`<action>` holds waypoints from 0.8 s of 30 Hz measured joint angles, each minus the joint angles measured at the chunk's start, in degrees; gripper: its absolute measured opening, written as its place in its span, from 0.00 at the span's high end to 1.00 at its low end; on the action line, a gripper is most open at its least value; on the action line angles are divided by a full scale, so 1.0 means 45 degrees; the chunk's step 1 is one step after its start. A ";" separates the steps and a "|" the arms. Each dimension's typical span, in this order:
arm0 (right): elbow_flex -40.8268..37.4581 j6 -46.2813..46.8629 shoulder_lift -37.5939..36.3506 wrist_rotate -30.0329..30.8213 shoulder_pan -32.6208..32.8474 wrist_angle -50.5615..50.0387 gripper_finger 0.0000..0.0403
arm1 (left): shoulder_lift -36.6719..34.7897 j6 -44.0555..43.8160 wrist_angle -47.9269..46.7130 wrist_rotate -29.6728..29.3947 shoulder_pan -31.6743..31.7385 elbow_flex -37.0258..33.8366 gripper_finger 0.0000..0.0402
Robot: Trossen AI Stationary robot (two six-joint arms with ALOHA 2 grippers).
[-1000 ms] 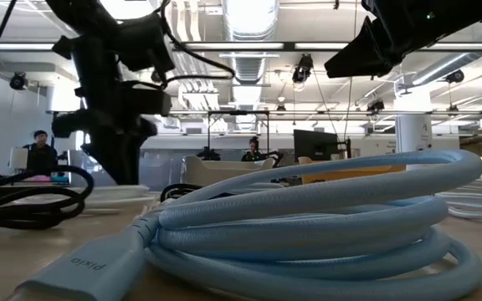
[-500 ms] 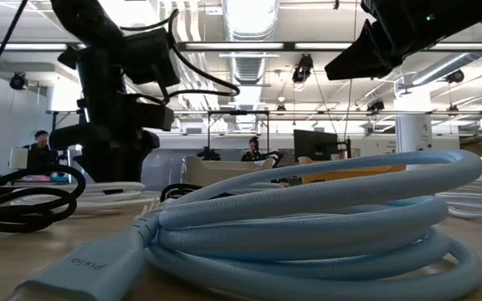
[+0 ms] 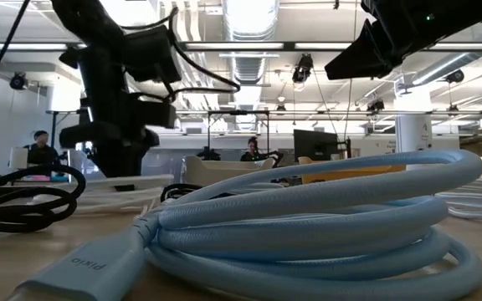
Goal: Pick & Place USB Port
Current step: Put the left white HDMI cable into the black bin
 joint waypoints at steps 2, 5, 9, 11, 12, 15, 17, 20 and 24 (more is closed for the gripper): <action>0.0000 -0.0030 0.0000 0.0001 0.0000 0.0000 0.42 | -0.0429 -0.0038 -0.0007 -0.0297 -0.0036 0.0032 0.86; 0.0000 -0.0006 0.0000 -0.0002 0.0000 0.0000 0.42 | -0.1124 -0.0044 -0.0083 -0.1335 -0.0053 0.0038 0.86; 0.0000 -0.0018 0.0000 0.0002 0.0000 0.0000 0.42 | -0.2276 -0.0296 -0.0040 -0.3655 -0.0087 0.0039 0.86; 0.0000 -0.0040 0.0000 0.0002 0.0000 0.0005 0.42 | -0.2777 -0.0821 -0.0043 -0.5344 -0.0087 0.0036 0.85; 0.0000 -0.0035 0.0000 0.0006 0.0000 0.0005 0.42 | -0.3025 -0.1014 -0.0057 -0.6170 -0.0076 0.0034 0.84; -0.0004 -0.0031 0.0000 0.0007 0.0000 0.0013 0.42 | -0.3732 -0.1123 -0.0052 -0.8367 -0.0051 0.0039 0.83; -0.0005 -0.0035 0.0000 0.0008 0.0000 0.0015 0.42 | -0.4150 -0.1112 -0.0060 -0.9245 -0.0053 0.0039 0.83; -0.0005 0.0004 0.0000 0.0016 0.0000 0.0015 0.42 | -0.4826 -0.1325 -0.0060 -1.0046 -0.0007 0.0039 0.83; -0.0005 0.0004 0.0000 0.0036 0.0000 0.0015 0.42 | -0.5593 -0.2219 -0.0341 -1.1727 0.0126 0.0029 0.82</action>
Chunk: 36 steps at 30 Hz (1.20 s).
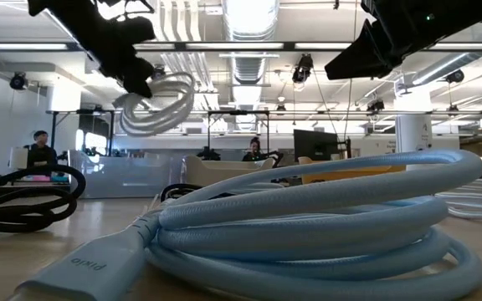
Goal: Pick & Place USB Port
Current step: Put the left white HDMI cable into the black bin
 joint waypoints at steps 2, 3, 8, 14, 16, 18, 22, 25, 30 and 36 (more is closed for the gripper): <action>0.0000 -0.0010 0.0000 0.0000 0.0000 0.0004 0.42 | -0.0251 -0.0327 -0.0235 -0.1230 0.0133 -0.0024 0.82; 0.0000 -0.0009 0.0000 0.0000 0.0000 0.0002 0.42 | -0.0314 -0.0502 -0.0481 -0.1717 0.0230 -0.0024 0.82; 0.0000 -0.0005 0.0000 0.0000 0.0000 0.0000 0.42 | -0.0218 -0.1923 -0.1901 -0.1482 0.1024 -0.0095 0.82; 0.0000 -0.0005 0.0000 -0.0005 0.0000 0.0000 0.42 | 0.0303 -0.3406 -0.2335 -0.1344 0.1853 -0.1069 0.82; 0.0000 -0.0005 0.0000 -0.0005 0.0000 -0.0005 0.42 | 0.0470 -0.3840 -0.2307 -0.1398 0.2083 -0.1434 0.82; 0.0000 -0.0005 0.0000 -0.0005 0.0000 -0.0005 0.42 | 0.0627 -0.4003 -0.2307 -0.1394 0.2298 -0.1814 0.82; -0.0004 -0.0044 0.0000 -0.0010 0.0000 -0.0009 0.42 | 0.0862 -0.4365 -0.2290 -0.1198 0.2523 -0.2358 0.82; -0.0004 -0.0041 0.0000 -0.0010 -0.0001 -0.0010 0.42 | 0.0968 -0.4551 -0.2250 -0.0909 0.2540 -0.2537 0.82; -0.0005 -0.0044 0.0000 -0.0024 0.0000 -0.0010 0.42 | 0.1166 -0.4653 -0.2254 -0.0874 0.2644 -0.2594 0.81; -0.0005 0.0000 0.0000 -0.0039 0.0000 -0.0015 0.42 | 0.1543 -0.4678 -0.2246 -0.0514 0.2864 -0.2569 0.70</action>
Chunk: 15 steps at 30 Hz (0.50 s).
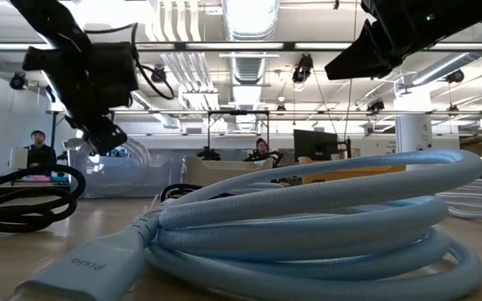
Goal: Pick & Place USB Port
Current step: Put the left white HDMI cable into the black bin, then put the white HDMI cable into the black bin
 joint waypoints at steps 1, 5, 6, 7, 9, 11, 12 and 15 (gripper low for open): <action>0.0000 0.0000 0.0000 0.0000 0.0000 -0.0005 0.42 | 0.0061 0.0000 0.0002 0.0000 0.0030 0.0000 0.67; 0.0000 0.0230 0.0000 -0.0012 0.0000 -0.0024 0.42 | 0.0241 0.0019 -0.0008 -0.0019 0.0070 0.0044 0.59; 0.0000 0.0460 0.0000 -0.0071 0.0000 -0.0049 0.42 | 0.0250 0.0114 -0.0008 0.0002 0.0070 0.0080 0.57; -0.0001 0.0756 0.0000 -0.0251 0.0000 -0.0077 0.42 | 0.0262 0.0170 -0.0008 0.0052 0.0070 0.0115 0.56; -0.0005 0.1281 -0.0005 -0.0930 0.0000 -0.0125 0.42 | 0.0275 0.0301 -0.0016 0.0130 0.0070 0.0219 0.54; -0.0005 0.1492 -0.0010 -0.1806 0.0017 -0.0352 0.42 | 0.0251 0.0557 -0.0009 0.0126 0.0070 0.0385 0.54; -0.0005 0.1503 -0.0010 -0.2179 0.0025 -0.0465 0.42 | 0.0225 0.0648 -0.0027 0.0131 0.0070 0.0488 0.54; -0.0010 0.1493 -0.0010 -0.2794 0.0044 -0.0966 0.42 | 0.0116 0.0961 -0.0009 0.0131 0.0065 0.0904 0.54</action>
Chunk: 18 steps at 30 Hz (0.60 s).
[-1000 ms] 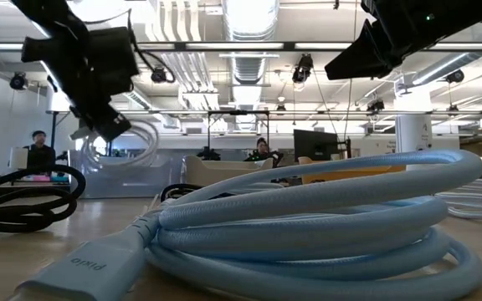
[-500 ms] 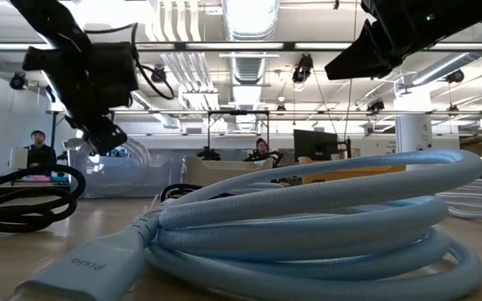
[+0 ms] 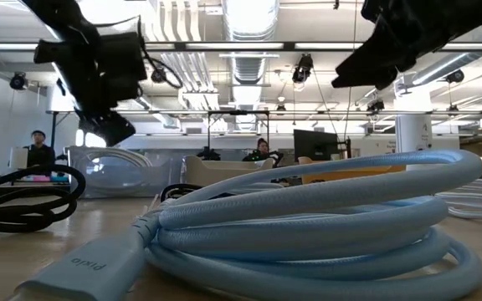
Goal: Pick & Place USB Port
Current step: Put the white HDMI cable into the black bin
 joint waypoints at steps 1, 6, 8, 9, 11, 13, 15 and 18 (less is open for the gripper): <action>0.0000 -0.0023 0.0000 -0.0126 0.0000 -0.0213 0.42 | -0.0024 0.0142 -0.0005 0.0005 -0.0003 0.0148 0.54; 0.0172 -0.0121 0.0000 -0.1011 -0.0005 -0.1996 0.42 | -0.0035 0.0544 0.0039 0.0180 -0.0129 0.0929 0.54; 0.0506 0.0203 0.0000 -0.1583 0.0018 -0.3168 0.42 | -0.0031 0.0589 0.0155 0.0440 -0.0228 0.1116 0.54; 0.0707 0.0384 0.0000 -0.1819 0.0040 -0.3755 0.42 | -0.0035 0.0593 0.0225 0.0593 -0.0273 0.1193 0.54; 0.1129 0.0814 0.0028 -0.2239 0.0087 -0.5131 0.42 | -0.0036 0.0620 0.0475 0.0944 -0.0389 0.1282 0.54; 0.1515 0.1285 0.0188 -0.2535 0.0115 -0.6598 0.42 | -0.0036 0.0793 0.0885 0.1513 -0.0513 0.1286 0.54; 0.1794 0.2042 0.0484 -0.2602 0.0141 -0.8013 0.42 | -0.0036 0.1153 0.1705 0.2133 -0.0664 0.1264 0.54; 0.1885 0.4127 0.1190 -0.2729 0.0141 -0.9516 0.42 | -0.0036 0.2034 0.3101 0.3266 -0.0903 0.1209 0.54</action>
